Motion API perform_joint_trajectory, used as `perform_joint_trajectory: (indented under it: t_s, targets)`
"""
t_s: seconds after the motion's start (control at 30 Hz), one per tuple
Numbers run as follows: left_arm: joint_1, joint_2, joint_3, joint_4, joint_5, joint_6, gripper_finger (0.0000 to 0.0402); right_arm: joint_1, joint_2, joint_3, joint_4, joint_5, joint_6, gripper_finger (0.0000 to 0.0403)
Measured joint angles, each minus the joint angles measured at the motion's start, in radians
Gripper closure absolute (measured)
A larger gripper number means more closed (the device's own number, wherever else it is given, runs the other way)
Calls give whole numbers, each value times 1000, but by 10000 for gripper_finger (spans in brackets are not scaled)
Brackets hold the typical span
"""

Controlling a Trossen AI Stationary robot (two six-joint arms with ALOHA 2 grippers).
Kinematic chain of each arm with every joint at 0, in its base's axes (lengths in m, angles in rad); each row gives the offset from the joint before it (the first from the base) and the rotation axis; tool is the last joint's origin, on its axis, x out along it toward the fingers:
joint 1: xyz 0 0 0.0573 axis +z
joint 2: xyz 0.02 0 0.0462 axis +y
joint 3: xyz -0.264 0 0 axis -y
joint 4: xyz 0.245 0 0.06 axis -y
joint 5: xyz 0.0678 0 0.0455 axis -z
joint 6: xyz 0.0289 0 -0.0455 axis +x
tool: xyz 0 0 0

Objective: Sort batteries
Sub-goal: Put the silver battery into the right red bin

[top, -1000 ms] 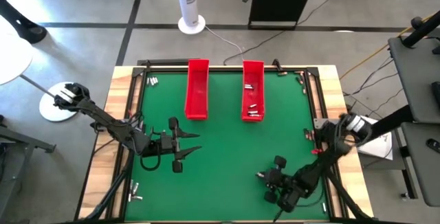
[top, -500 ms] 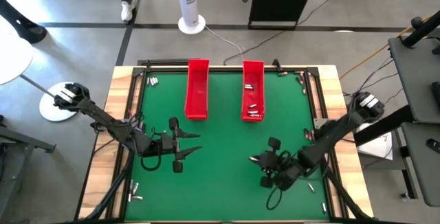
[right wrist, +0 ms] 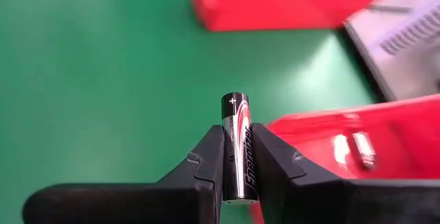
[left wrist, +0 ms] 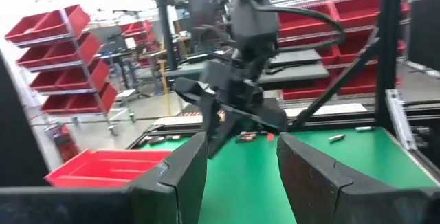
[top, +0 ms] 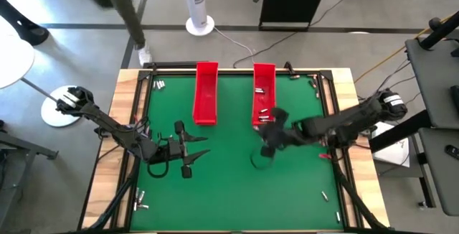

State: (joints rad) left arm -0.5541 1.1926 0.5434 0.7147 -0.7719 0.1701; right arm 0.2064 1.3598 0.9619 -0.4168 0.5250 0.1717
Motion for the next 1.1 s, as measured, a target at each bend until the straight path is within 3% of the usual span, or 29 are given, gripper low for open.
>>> perform_joint_trajectory:
  t_s: [0.2, 0.4, 0.63, 1.1]
  targets:
    - [0, 0, 0, -8, -5, -3, 244, -159, -16, 76, -65, -22, -193, 358]
    - [2, 0, 0, -15, -5, -2, 244, -306, -21, 111, -103, -140, -327, 359]
    - [6, 0, 0, -14, -5, 4, 244, -448, -17, 112, -132, -286, -372, 358]
    - [6, 0, 0, -11, -4, -6, 244, -502, 71, 112, -164, -373, -382, 358]
